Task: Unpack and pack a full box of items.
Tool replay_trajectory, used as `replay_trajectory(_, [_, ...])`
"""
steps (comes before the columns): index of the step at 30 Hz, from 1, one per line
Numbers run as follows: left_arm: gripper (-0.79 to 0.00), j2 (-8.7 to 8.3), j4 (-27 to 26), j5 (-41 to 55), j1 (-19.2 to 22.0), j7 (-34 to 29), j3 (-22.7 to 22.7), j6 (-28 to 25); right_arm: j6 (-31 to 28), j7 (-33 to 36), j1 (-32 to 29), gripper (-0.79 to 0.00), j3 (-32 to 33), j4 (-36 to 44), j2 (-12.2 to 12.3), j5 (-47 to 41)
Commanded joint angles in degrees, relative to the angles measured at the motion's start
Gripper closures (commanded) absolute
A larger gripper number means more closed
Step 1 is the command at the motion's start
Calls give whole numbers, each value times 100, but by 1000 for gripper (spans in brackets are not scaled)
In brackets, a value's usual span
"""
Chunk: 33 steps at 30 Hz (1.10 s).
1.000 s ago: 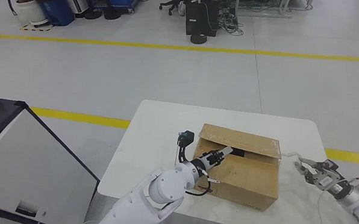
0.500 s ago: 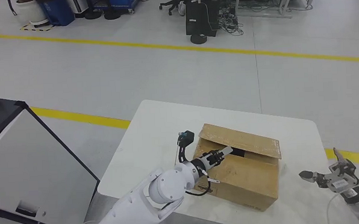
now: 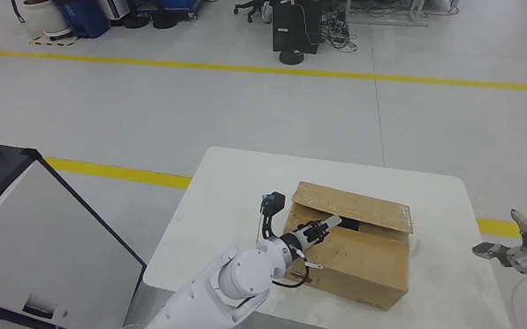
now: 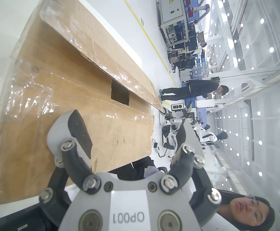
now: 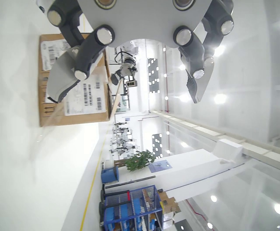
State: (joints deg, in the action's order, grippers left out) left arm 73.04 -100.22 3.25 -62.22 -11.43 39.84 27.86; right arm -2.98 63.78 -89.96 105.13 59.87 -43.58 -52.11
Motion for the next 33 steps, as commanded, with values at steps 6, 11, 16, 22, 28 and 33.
replay_trajectory(6, [-785,0,0,0,0,0,0,0,1108,-327,479,-785,-733,-106,-99,320])
replay_trajectory(11, [-785,0,0,0,0,0,0,0,850,-1262,784,-785,-974,-46,-190,545])
replay_trajectory(16, [-785,0,0,0,0,0,0,0,1231,-1225,964,-785,-1241,74,-217,876])
replay_trajectory(22, [-785,0,0,0,0,0,0,0,1551,-1137,918,-785,-1515,268,-230,1348])
replay_trajectory(28, [-785,0,0,0,0,0,0,0,1784,-606,754,-785,-1572,393,-204,1546])
replay_trajectory(33, [-785,0,0,0,0,0,0,0,1866,-78,573,-785,-1432,478,-161,1486])
